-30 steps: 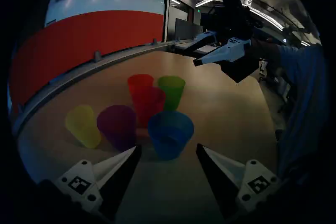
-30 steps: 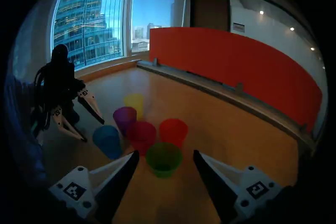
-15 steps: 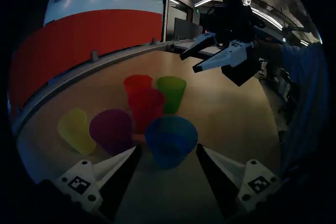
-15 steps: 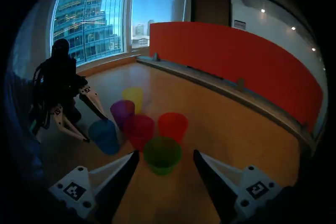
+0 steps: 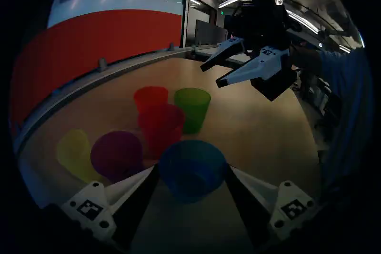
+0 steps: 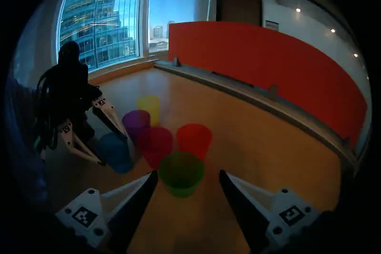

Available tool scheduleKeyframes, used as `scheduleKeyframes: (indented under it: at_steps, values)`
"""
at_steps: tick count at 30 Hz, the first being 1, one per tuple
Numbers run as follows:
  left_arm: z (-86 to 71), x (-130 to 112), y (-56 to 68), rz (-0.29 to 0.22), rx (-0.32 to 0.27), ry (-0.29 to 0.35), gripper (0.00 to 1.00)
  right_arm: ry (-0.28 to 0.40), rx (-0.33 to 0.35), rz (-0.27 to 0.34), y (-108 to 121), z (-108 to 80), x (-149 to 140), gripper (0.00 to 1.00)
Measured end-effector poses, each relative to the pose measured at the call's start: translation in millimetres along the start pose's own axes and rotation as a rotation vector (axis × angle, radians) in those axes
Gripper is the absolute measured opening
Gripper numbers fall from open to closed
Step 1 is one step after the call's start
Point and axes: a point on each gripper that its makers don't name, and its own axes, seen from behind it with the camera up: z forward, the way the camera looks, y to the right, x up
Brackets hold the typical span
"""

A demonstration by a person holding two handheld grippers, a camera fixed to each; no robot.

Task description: Pour water

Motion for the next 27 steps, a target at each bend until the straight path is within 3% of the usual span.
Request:
scheduleKeyframes:
  at_steps: [17, 27]
  values:
    - [5.9, -4.0, -1.9, 0.021, 0.009, -0.014, 0.96, -0.005, -0.006, -0.005, 4.9, 4.0, 0.0, 0.99]
    - [8.0, -8.2, -1.7, 0.057, 0.021, -0.027, 0.87, -0.003, -0.01, -0.001, 6.4, 4.4, 0.5, 1.0]
